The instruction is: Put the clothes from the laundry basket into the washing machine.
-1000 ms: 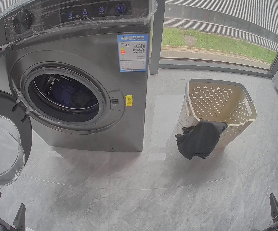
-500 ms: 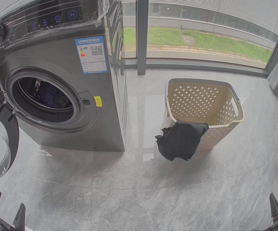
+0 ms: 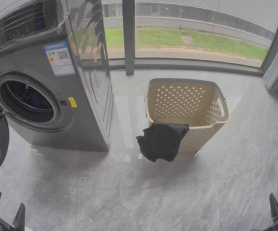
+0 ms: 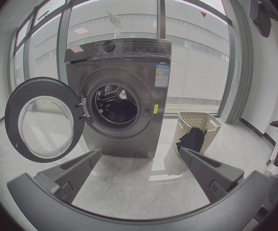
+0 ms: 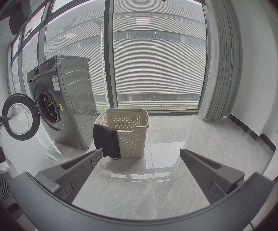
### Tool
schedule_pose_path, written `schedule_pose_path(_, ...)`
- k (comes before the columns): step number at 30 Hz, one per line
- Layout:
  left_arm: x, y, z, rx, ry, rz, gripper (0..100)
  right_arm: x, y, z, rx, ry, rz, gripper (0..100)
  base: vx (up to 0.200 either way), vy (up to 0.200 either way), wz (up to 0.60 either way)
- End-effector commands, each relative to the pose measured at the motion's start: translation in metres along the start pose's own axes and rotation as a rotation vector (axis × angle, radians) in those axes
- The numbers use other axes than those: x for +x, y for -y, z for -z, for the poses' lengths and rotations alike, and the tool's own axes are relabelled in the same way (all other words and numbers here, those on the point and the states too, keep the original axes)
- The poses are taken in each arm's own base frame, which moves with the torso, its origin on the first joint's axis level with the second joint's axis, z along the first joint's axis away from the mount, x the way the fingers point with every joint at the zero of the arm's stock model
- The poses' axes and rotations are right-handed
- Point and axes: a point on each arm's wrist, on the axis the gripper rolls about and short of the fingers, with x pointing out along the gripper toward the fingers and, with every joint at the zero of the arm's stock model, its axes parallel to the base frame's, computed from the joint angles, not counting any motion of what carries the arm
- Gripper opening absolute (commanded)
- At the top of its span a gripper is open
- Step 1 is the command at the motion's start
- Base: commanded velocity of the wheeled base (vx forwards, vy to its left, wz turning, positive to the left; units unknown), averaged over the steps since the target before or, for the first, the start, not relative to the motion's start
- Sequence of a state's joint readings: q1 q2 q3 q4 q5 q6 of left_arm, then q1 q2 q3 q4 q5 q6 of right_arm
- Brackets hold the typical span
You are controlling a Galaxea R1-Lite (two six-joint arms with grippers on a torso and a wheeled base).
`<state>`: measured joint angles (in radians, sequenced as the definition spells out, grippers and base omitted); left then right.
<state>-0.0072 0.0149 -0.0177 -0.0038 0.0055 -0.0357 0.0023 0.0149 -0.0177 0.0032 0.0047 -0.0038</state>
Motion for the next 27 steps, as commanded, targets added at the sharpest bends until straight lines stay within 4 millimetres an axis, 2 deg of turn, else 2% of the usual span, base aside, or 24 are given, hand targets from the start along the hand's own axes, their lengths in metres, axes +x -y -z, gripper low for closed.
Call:
schedule_pose_path(1, 0.0, 0.0, 0.005, -0.004, -0.002, 0.0, 100, 0.0, 0.0, 0.005, 0.001, -0.003, -0.002, 100, 0.0, 0.0, 0.0)
schedule_pose_path(19, 0.0, 0.0, 0.005, -0.007, -0.002, 0.0, 100, 0.0, 0.0, 0.004, -0.005, 0.002, -0.001, 100, 0.0, 0.0, 0.0)
schedule_pose_path(21, 0.0, 0.0, 0.005, -0.006, -0.002, 0.0, 100, -0.008, 0.0, -0.027, 0.007, 0.106, 0.001, 100, 0.0, 0.0, 0.0)
schedule_pose_path(22, 0.0, 0.0, 0.005, -0.006, -0.002, 0.001, 100, -0.013, 0.0, -0.053, 0.022, 0.146, -0.011, 100, 0.0, 0.0, 0.0)
schedule_pose_path(23, 0.0, 0.0, 0.005, -0.006, -0.002, 0.001, 100, -0.013, 0.0, -0.053, 0.022, 0.146, -0.011, 100, 0.0, 0.0, 0.0)
schedule_pose_path(24, 0.0, 0.0, 0.005, -0.004, -0.002, 0.001, 100, -0.006, 0.001, -0.088, 0.043, 0.129, -0.04, 100, 0.0, 0.0, 0.0)
schedule_pose_path(27, 0.0, 0.0, 0.005, -0.004, -0.002, 0.001, 100, 0.027, -0.001, -0.104, 0.046, -0.026, -0.115, 100, 0.0, 0.0, 0.0)
